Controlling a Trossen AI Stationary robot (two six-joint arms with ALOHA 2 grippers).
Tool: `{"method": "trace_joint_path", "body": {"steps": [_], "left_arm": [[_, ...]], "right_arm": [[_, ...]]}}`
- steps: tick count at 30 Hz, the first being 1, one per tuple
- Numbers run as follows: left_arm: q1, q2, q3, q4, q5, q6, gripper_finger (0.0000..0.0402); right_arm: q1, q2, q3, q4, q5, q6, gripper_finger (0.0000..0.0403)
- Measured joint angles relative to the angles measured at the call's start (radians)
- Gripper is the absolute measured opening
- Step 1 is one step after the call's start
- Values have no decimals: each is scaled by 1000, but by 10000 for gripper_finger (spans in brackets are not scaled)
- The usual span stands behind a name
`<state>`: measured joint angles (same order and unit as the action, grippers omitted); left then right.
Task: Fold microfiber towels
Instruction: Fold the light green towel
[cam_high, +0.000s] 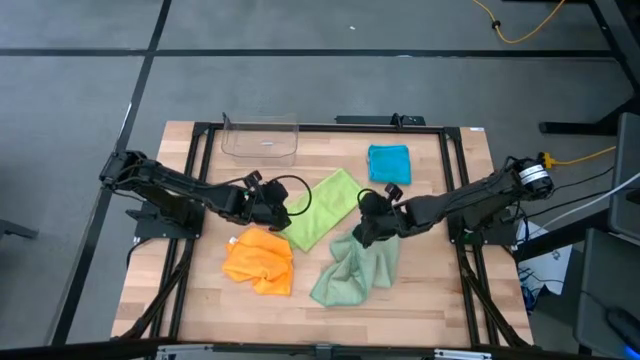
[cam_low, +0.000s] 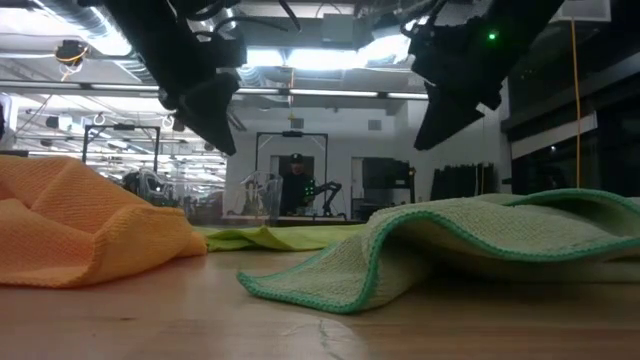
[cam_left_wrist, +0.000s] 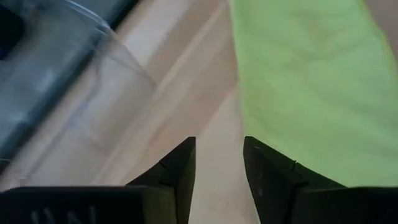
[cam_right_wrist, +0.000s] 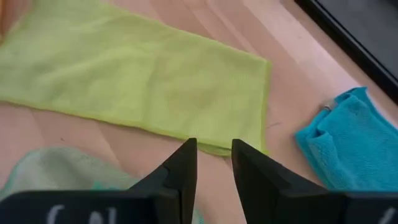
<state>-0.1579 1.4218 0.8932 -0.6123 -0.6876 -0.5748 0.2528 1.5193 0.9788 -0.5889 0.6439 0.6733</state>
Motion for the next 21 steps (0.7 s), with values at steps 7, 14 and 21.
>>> {"method": "trace_joint_path", "body": {"steps": [7, 14, 21], "left_arm": [[24, 0, 0, 12, 71, -1, 127], [201, 0, 16, 110, 453, 157, 127], [357, 0, 52, 121, 506, 210, 127]], "right_arm": [[0, 4, -1, 26, -10, -1, 103], [-66, 4, -1, -41, -19, -56, 103], [-190, 7, -1, -54, -159, -169, 127]]}}
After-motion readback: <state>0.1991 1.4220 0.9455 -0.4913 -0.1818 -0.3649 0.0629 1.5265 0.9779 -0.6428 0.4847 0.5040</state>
